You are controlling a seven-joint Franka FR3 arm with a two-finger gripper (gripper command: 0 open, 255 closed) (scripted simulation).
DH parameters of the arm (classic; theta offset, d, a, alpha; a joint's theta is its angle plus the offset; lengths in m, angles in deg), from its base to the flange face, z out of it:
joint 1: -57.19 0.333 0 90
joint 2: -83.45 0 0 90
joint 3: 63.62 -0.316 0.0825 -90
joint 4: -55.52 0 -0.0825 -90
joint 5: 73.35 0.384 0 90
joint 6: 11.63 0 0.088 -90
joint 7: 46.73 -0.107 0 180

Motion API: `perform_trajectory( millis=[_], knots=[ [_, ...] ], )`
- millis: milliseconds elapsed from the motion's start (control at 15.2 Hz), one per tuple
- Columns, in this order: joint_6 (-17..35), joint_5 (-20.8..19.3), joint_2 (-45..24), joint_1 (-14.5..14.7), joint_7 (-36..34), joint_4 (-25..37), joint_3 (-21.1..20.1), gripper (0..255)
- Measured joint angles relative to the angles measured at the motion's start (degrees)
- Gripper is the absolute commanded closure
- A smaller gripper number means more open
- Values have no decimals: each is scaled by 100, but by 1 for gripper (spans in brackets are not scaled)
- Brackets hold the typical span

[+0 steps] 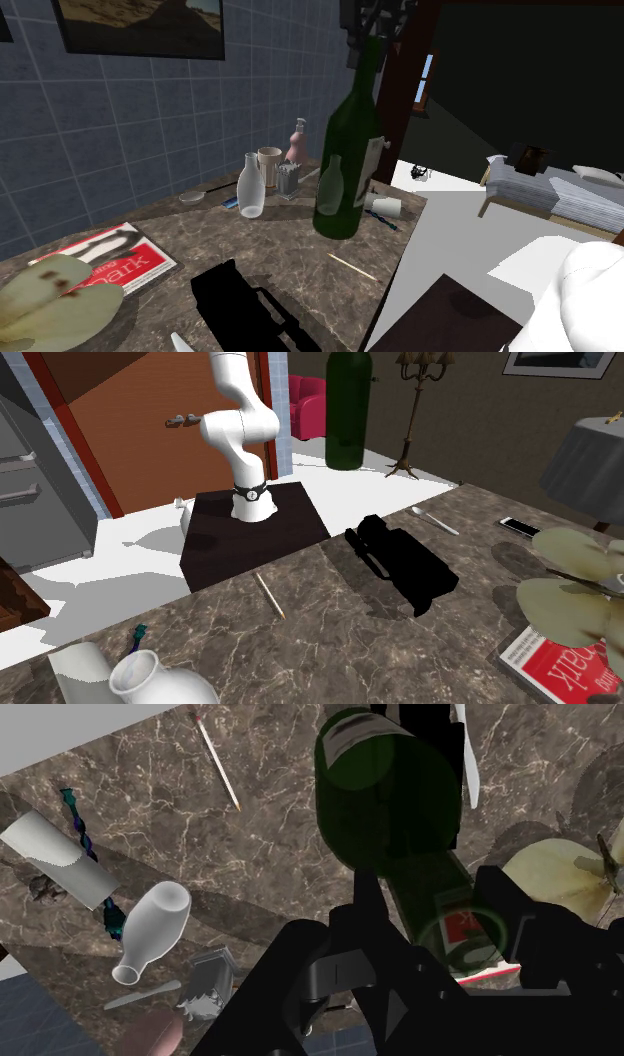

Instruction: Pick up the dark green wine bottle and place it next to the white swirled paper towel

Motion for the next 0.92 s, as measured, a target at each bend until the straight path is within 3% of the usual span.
perform_trajectory(
  millis=[924],
  knots=[
    [-1456, -359, -1209, 81, -362, 2618, -299, 255]
  ],
)
